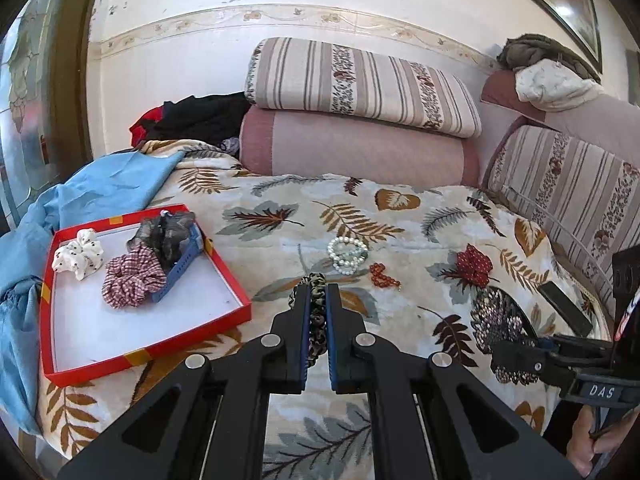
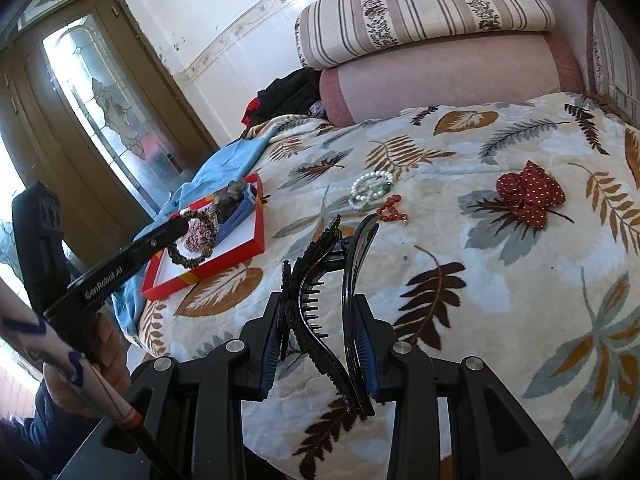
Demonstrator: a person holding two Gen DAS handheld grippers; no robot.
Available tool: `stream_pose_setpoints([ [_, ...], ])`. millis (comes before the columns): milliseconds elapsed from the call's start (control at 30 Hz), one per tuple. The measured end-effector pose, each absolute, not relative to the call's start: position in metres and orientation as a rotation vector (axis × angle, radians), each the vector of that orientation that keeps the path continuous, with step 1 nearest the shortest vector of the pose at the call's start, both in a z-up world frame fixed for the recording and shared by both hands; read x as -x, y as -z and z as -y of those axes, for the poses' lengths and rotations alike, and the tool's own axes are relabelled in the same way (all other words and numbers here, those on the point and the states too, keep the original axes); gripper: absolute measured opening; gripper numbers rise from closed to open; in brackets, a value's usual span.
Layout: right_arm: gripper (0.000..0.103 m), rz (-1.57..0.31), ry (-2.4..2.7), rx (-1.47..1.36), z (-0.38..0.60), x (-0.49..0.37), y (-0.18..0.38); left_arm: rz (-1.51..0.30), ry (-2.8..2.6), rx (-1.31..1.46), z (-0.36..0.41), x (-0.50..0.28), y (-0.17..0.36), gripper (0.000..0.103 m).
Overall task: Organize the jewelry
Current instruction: 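Carry the hair tie and claw clip over the red box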
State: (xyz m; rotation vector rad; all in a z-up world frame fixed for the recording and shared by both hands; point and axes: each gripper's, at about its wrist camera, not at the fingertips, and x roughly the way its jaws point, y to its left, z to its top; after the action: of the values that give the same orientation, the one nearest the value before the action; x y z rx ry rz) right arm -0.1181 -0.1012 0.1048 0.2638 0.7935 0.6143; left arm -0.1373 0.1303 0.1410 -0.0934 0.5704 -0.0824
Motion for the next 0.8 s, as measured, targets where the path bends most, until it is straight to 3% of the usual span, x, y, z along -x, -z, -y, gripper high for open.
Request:
stream_pose_setpoints([
  [433, 0.037, -0.826, -0.677, -0.238, 0.069, 0.115, -0.110, -0.545, -0.027, 0.177, -0.194, 0.144, -0.142, 0.007],
  [800, 0.037, -0.832, -0.818, -0.116, -0.014, 0.112, -0.129, -0.530, -0.194, 0.303, -0.292, 0.156, -0.134, 0.007],
])
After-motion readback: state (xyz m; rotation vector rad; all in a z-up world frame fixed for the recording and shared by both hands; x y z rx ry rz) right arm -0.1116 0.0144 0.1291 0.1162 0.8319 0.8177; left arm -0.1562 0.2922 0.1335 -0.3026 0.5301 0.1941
